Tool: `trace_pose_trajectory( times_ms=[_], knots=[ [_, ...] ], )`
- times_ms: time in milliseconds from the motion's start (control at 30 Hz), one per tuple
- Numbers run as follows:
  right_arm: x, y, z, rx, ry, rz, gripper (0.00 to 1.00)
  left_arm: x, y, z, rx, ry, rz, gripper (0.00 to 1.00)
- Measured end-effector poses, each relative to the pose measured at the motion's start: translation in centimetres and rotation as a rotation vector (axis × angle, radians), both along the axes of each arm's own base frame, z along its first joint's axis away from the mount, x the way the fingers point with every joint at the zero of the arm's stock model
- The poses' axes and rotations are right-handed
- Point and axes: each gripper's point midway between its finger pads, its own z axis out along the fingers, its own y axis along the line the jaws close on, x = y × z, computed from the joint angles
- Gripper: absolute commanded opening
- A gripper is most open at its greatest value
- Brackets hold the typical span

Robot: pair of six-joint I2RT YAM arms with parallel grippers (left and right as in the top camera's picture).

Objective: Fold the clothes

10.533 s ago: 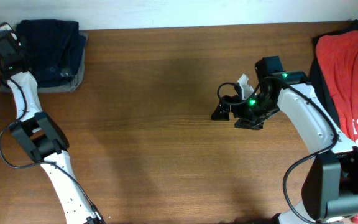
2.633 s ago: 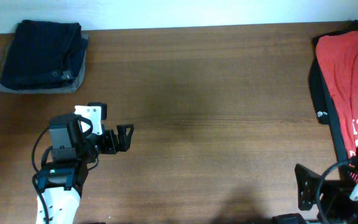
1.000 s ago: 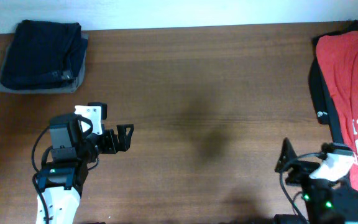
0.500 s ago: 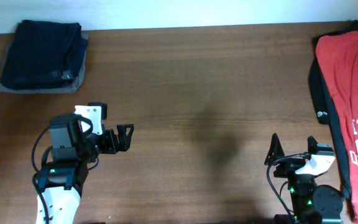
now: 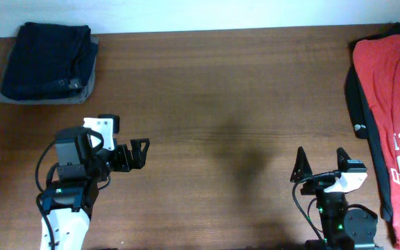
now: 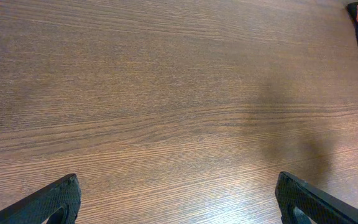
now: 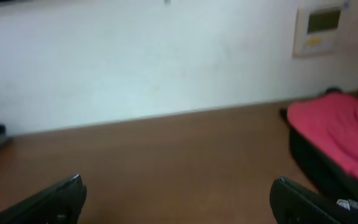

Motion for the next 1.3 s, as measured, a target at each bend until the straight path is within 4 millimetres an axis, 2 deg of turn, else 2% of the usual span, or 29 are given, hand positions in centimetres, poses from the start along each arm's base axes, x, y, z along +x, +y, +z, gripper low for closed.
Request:
trace_pose_trajectory(
  times_ms=[133,433,633,767,900,1300],
  knots=[
    [0.4,-0.1,0.6,-0.001,-0.071,-0.008,0.99,0.0,0.0,0.0,0.000,0.000,0.000,1.00],
    [1.3,0.1,-1.5,-0.001,-0.110,0.003,0.99,0.0,0.0,0.0,0.000,0.000,0.000,1.00],
    [1.3,0.2,-1.9,-0.004,-0.095,0.007,0.99,0.0,0.0,0.0,0.000,0.000,0.000,1.00],
    [1.4,0.3,-3.2,-0.007,-0.040,0.008,0.99,0.0,0.0,0.0,0.000,0.000,0.000,1.00],
    [1.3,0.3,-5.9,-0.013,0.068,0.008,0.99,0.0,0.0,0.0,0.000,0.000,0.000,1.00],
    [1.3,0.3,-5.9,-0.059,0.068,0.011,0.99,0.0,0.0,0.0,0.000,0.000,0.000,1.00]
  ],
)
